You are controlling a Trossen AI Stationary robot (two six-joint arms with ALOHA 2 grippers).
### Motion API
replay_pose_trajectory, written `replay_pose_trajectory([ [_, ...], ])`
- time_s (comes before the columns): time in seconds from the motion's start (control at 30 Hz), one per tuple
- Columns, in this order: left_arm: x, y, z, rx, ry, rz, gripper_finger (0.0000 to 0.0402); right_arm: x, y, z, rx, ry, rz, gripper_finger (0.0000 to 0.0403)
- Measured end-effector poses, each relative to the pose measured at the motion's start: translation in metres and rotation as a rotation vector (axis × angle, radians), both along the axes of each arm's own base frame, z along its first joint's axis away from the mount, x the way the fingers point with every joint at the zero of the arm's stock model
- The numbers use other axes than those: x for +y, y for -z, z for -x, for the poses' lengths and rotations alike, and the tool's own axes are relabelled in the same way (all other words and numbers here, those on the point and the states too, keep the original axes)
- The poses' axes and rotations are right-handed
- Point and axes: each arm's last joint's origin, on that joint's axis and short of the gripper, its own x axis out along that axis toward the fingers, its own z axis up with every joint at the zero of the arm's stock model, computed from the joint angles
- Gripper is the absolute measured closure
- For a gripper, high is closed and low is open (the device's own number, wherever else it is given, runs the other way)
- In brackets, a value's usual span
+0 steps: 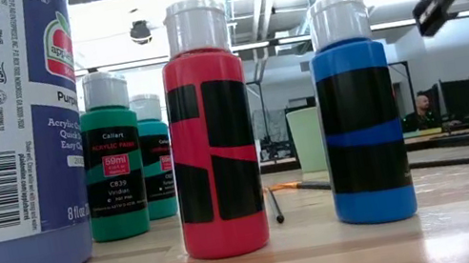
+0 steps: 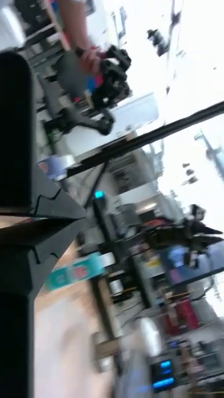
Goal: Pick & Place Paint Supplies
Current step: Put the large light blue paint bottle into the transparent bin
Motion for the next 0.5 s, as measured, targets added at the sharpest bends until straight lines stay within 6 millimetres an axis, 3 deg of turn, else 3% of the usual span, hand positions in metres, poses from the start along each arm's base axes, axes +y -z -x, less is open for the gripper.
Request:
replay_pose_trajectory([
  [0.27,-0.011,-0.082,-0.063,0.098,0.254,-0.187,0.0263,-0.001,-0.024,0.01,-0.274,0.024,0.029,0.0397],
  [0.4,-0.014,-0.105,-0.084,0.293,0.345,-0.24,0.0242,-0.004,-0.028,0.011,-0.293,0.111,0.028,0.0397],
  [0.5,-0.015,-0.106,-0.088,0.566,0.375,-0.242,0.0243,-0.007,-0.032,0.013,-0.31,0.198,-0.003,0.0397],
])
